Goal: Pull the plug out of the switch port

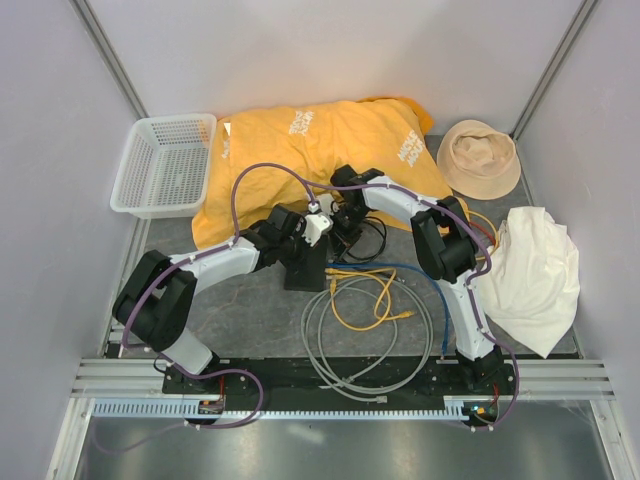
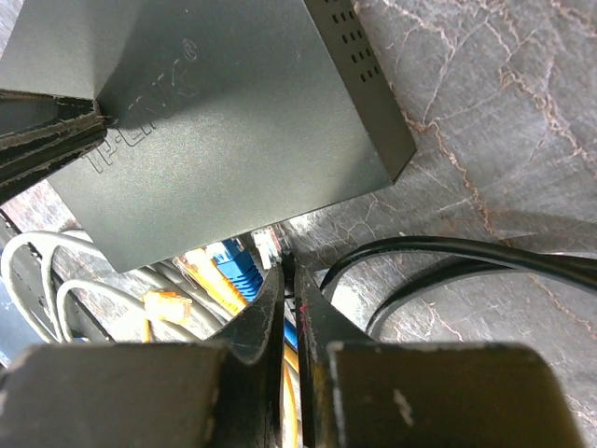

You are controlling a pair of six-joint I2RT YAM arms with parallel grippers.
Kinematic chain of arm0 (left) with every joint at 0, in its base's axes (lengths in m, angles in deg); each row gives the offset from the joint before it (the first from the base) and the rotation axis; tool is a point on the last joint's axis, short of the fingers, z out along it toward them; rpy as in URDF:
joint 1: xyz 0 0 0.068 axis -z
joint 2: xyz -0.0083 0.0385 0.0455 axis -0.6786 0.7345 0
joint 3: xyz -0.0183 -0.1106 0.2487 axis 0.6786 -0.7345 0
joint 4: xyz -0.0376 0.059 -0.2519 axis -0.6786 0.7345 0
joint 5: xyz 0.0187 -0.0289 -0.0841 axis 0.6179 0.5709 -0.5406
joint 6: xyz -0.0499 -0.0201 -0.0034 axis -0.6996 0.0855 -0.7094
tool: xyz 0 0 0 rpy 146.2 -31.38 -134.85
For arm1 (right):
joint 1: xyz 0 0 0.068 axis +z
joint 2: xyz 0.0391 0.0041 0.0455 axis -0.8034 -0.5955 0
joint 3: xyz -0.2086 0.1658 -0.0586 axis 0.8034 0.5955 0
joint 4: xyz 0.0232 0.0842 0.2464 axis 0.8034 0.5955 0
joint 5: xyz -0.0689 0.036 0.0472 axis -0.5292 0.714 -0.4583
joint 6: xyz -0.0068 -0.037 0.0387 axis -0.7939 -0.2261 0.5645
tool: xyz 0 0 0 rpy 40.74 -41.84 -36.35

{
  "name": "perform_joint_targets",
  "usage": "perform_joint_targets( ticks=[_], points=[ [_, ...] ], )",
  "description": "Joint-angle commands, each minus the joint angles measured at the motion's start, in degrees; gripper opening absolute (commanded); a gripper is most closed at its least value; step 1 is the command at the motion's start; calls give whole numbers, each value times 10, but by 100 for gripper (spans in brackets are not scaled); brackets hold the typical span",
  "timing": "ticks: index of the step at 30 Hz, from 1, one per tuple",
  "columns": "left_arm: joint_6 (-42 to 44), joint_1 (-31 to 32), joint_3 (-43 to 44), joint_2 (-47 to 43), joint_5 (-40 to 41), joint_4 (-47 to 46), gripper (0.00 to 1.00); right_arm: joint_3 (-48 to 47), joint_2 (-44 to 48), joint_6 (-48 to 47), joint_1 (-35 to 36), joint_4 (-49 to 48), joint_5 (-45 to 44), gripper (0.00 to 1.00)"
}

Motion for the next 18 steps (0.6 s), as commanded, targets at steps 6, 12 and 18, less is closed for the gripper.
perform_joint_targets(
  ticks=[6,12,18],
  points=[
    [33,-2,-26,27,46,34,2,-36,-46,-72,-5,17,-245,0],
    [34,-2,-26,27,40,31,1,-91,-23,-105,-46,28,-258,0],
    [31,-2,-25,27,28,31,2,-65,59,-111,-63,16,-102,46]
  ],
)
